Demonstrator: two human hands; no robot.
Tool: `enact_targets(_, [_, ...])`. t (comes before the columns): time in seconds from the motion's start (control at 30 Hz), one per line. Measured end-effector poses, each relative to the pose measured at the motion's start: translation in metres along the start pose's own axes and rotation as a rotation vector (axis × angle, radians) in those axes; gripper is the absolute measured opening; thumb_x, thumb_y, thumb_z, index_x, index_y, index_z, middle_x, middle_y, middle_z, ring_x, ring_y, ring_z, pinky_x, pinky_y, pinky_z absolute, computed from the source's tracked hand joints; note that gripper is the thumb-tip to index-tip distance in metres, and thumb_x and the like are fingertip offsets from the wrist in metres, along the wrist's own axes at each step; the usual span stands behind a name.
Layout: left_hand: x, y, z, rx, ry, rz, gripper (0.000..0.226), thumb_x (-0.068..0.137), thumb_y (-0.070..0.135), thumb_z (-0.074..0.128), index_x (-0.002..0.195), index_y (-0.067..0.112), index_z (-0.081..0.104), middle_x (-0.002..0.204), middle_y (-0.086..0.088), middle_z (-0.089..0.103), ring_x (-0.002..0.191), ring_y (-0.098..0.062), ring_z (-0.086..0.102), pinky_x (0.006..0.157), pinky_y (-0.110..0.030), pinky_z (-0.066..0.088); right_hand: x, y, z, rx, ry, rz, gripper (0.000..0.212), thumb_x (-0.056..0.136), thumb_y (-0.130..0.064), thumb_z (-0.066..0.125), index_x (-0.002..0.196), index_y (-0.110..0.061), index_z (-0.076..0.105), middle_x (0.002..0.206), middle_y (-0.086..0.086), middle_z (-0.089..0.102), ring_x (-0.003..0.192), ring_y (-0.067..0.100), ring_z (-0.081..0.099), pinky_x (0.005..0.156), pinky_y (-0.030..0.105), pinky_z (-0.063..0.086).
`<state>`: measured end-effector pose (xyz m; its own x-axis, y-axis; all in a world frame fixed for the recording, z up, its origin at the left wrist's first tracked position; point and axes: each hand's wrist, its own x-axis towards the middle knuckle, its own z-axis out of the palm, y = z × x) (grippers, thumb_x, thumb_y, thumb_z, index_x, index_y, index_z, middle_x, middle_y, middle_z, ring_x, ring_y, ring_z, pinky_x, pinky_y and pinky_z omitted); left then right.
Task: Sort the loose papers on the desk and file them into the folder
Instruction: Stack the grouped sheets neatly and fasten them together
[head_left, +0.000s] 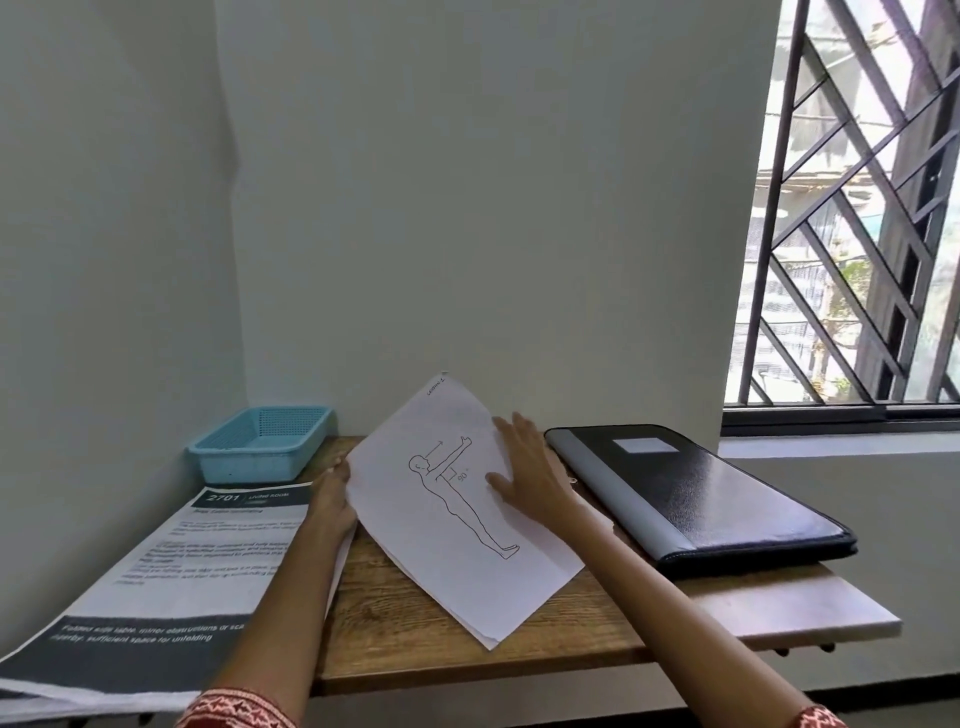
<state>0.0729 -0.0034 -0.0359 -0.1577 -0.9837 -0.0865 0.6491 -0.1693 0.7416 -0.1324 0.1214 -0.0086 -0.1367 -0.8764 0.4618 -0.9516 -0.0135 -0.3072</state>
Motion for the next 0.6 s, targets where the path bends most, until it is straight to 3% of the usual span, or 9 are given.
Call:
enact_targets(0.1, [-0.003, 0.001, 0.0, 0.0, 0.001, 0.001, 0.028, 0.1, 0.005, 0.036, 0.076, 0.016, 0.044, 0.086, -0.007, 0.055, 0.075, -0.018, 0.053, 0.071, -0.036, 0.045, 0.003, 0.002, -0.005, 0.061, -0.02, 0.113, 0.078, 0.091, -0.025, 0.059, 0.151, -0.01, 0.012, 0.151, 0.014, 0.031, 0.139, 0.027, 0.029, 0.107, 0.036, 0.029])
enact_targets(0.17, [-0.002, 0.001, 0.001, 0.012, 0.015, -0.007, 0.028, 0.1, 0.005, 0.037, 0.075, 0.017, 0.043, 0.085, -0.006, 0.054, 0.074, -0.017, 0.052, 0.069, -0.035, 0.044, 0.0, 0.001, -0.007, 0.072, 0.031, 0.125, 0.068, 0.091, -0.022, 0.059, 0.147, -0.014, 0.022, 0.134, 0.011, 0.052, 0.122, 0.029, 0.048, 0.093, 0.034, 0.039])
enact_targets(0.27, [-0.003, 0.001, 0.003, 0.03, 0.04, 0.002, 0.028, 0.1, 0.005, 0.038, 0.075, 0.016, 0.044, 0.083, -0.004, 0.053, 0.071, -0.016, 0.051, 0.074, -0.036, 0.048, -0.003, 0.002, -0.008, 0.046, 0.209, 0.103, 0.046, 0.09, -0.015, 0.057, 0.133, -0.017, 0.043, 0.118, 0.004, 0.065, 0.111, 0.026, 0.056, 0.086, 0.032, 0.04])
enact_targets(0.33, [-0.002, 0.0, 0.003, 0.045, 0.041, 0.008, 0.027, 0.1, 0.007, 0.039, 0.075, 0.015, 0.045, 0.083, -0.003, 0.053, 0.072, -0.015, 0.051, 0.069, -0.033, 0.051, -0.004, 0.002, -0.01, 0.063, 0.296, 0.089, 0.035, 0.088, -0.013, 0.058, 0.123, -0.017, 0.053, 0.102, -0.001, 0.07, 0.102, 0.022, 0.061, 0.08, 0.029, 0.04])
enact_targets(0.4, [-0.001, 0.0, 0.002, 0.054, 0.031, 0.005, 0.025, 0.1, 0.009, 0.039, 0.077, 0.015, 0.046, 0.085, -0.004, 0.055, 0.074, -0.016, 0.052, 0.083, -0.038, 0.047, -0.005, 0.001, -0.013, 0.028, 0.288, 0.064, 0.028, 0.088, -0.014, 0.058, 0.116, -0.018, 0.058, 0.091, -0.004, 0.071, 0.094, 0.019, 0.062, 0.076, 0.027, 0.039])
enact_targets(0.5, [0.004, -0.001, -0.001, 0.069, 0.027, 0.007, 0.023, 0.1, 0.009, 0.04, 0.079, 0.014, 0.049, 0.088, -0.005, 0.056, 0.076, -0.016, 0.054, 0.091, -0.042, 0.04, -0.006, -0.002, -0.018, -0.055, 0.222, 0.017, 0.017, 0.091, -0.017, 0.053, 0.107, -0.016, 0.061, 0.091, -0.001, 0.07, 0.09, 0.022, 0.062, 0.077, 0.029, 0.044])
enact_targets(0.6, [0.004, -0.001, -0.002, 0.057, 0.007, 0.013, 0.023, 0.1, 0.009, 0.039, 0.081, 0.013, 0.051, 0.088, -0.005, 0.057, 0.076, -0.017, 0.054, 0.078, -0.036, 0.046, -0.009, -0.006, -0.023, -0.146, 0.206, -0.07, 0.012, 0.092, -0.013, 0.051, 0.098, -0.011, 0.061, 0.105, 0.004, 0.067, 0.098, 0.026, 0.061, 0.078, 0.032, 0.046])
